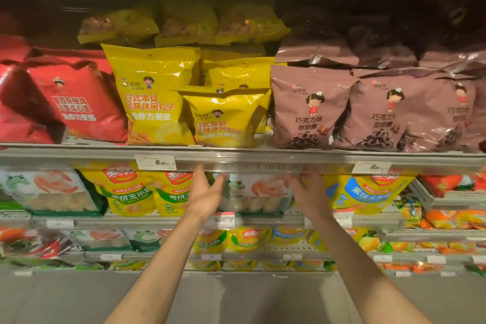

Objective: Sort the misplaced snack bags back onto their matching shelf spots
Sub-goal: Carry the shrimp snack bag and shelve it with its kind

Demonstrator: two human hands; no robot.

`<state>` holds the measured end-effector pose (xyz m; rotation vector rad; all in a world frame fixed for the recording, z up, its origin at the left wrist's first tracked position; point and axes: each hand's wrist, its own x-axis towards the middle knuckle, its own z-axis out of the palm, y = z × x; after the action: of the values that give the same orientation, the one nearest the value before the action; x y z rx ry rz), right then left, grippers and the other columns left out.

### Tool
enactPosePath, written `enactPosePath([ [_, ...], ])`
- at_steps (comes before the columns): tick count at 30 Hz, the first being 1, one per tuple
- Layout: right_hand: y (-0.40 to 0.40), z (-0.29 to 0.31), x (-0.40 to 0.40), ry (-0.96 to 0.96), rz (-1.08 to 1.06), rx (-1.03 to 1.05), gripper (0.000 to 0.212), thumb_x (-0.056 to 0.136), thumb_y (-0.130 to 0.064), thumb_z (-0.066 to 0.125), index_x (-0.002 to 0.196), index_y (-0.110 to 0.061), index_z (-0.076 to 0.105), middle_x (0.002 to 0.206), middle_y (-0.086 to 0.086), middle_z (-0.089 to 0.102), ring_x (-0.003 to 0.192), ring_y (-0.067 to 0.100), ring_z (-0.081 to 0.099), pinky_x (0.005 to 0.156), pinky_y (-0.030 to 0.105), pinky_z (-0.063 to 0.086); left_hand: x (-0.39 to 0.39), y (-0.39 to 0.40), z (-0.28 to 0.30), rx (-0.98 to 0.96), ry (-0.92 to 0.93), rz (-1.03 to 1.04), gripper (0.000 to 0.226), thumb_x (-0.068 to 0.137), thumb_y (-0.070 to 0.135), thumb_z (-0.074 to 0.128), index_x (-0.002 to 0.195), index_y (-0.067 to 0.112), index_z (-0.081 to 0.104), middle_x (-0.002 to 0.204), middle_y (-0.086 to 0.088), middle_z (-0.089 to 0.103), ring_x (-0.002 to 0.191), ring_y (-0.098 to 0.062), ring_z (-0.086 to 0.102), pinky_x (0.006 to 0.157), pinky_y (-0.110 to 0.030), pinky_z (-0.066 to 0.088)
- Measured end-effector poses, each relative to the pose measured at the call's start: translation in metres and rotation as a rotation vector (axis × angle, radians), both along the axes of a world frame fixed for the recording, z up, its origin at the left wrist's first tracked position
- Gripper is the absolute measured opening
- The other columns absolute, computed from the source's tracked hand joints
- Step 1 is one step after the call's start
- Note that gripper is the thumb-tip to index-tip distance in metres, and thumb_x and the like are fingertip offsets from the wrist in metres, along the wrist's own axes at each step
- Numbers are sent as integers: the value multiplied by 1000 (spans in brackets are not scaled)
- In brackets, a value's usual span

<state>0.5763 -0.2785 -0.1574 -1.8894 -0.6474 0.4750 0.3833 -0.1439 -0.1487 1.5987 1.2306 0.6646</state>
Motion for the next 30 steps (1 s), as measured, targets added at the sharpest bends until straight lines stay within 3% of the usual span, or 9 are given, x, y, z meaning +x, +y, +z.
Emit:
enactPosePath([
  [5,6,3,1,119,-60,67,7,96,-30,65,92,-25,62,88,4,72,87,11,69,91,38,55,16,-1,-8,-90,-67,40,69,99,37,60,157,15,29,158,-5,40,148,-26,34,122,-42,28],
  [9,6,-2,0,129,-74,100,74,84,-65,61,98,8,57,91,35,64,79,35,66,82,50,52,20,0,-12,-60,-126,93,67,99,40,60,154,17,31,157,-2,41,147,-23,35,119,-35,26],
  [11,4,-4,-1,152,-82,124,68,90,-56,60,107,10,55,96,36,60,91,40,64,87,51,50,19,2,-12,-48,-155,100,65,97,45,60,152,18,36,154,-2,45,145,-23,38,119,-36,28],
  [15,0,-4,-7,78,-34,51,41,100,-35,55,74,-5,47,61,4,38,57,8,44,58,19,35,10,-4,-15,-50,-171,135,46,97,46,60,136,23,51,131,9,57,127,-9,47,102,-25,34],
  [17,-3,-5,-14,61,-4,65,38,102,-28,54,69,-16,39,61,-4,34,50,0,40,56,16,35,3,-10,-20,-39,-174,142,14,98,41,60,106,31,55,107,15,60,100,-2,49,82,-20,37],
  [18,-5,-6,-17,61,11,76,37,102,-27,54,69,-17,40,62,-3,35,50,-1,40,57,15,36,-1,-11,-24,-18,-178,136,15,97,42,60,97,29,54,99,10,63,96,-13,57,73,-21,39],
  [24,-21,-20,-20,53,64,92,22,103,-22,52,95,-4,59,83,-1,57,68,-13,56,63,2,42,-22,-17,-36,47,-162,61,27,97,41,62,90,16,56,89,-12,67,85,-19,63,75,-28,49],
  [27,-30,-27,-19,56,108,83,16,103,-20,52,107,-10,63,101,-4,62,84,-20,59,70,-1,43,-32,-22,-38,67,-123,5,29,97,41,61,93,12,57,90,-9,67,78,-7,63,65,-13,45],
  [30,-41,-34,-18,102,147,50,19,103,-22,54,117,-17,66,114,-6,68,98,-14,63,76,3,48,-42,-23,-41,113,-53,-35,33,91,53,63,96,20,62,117,7,62,106,-1,60,78,-14,47],
])
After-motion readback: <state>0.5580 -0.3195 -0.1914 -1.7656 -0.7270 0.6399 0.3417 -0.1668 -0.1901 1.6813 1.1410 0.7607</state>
